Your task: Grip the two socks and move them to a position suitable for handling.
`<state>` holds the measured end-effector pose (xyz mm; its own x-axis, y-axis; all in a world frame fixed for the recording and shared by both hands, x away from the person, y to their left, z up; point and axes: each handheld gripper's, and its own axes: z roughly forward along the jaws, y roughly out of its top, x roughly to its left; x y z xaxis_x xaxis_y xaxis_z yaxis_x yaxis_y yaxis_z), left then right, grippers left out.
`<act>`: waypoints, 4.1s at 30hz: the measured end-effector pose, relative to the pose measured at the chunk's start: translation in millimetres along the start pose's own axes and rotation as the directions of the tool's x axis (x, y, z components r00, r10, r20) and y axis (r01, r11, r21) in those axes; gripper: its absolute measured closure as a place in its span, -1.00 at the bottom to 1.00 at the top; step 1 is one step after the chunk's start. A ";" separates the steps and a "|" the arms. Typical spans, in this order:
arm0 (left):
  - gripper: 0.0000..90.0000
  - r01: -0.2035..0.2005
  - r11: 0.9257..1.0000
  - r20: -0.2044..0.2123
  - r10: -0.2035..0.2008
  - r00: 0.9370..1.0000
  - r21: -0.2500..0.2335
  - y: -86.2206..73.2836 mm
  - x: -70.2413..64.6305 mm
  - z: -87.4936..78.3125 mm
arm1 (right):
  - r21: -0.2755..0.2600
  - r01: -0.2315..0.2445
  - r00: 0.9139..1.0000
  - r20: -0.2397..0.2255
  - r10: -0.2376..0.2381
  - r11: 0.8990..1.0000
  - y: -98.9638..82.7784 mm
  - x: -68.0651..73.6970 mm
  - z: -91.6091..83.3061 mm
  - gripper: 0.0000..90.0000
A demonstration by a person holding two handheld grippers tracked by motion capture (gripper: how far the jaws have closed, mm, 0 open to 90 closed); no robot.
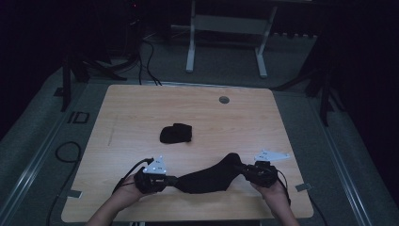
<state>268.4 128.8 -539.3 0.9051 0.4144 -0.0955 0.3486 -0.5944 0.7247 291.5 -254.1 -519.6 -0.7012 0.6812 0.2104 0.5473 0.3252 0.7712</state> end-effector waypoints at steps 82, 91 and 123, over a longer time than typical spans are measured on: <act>0.46 0.151 0.988 -0.108 -0.149 0.983 0.014 -11.8 -1.8 16.4 | 0.137 0.122 0.985 0.105 -0.137 0.983 -34.5 5.9 14.9 0.78; 0.03 0.153 0.986 -0.111 -0.159 0.981 -0.065 -14.9 -6.2 -5.2 | 0.089 0.158 0.985 0.060 -0.163 0.984 -10.5 14.3 12.4 0.61; -0.07 0.274 0.944 -0.188 -0.308 0.933 -0.183 -52.4 2.0 -21.9 | 0.124 0.218 0.975 0.020 -0.222 0.968 156.1 36.8 201.9 -0.24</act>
<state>246.6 175.8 -562.5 0.6909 0.6993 -0.1835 0.5328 -0.3211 0.7830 443.4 -45.8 -512.7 -0.7958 0.6052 0.0222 0.4341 0.5445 0.7177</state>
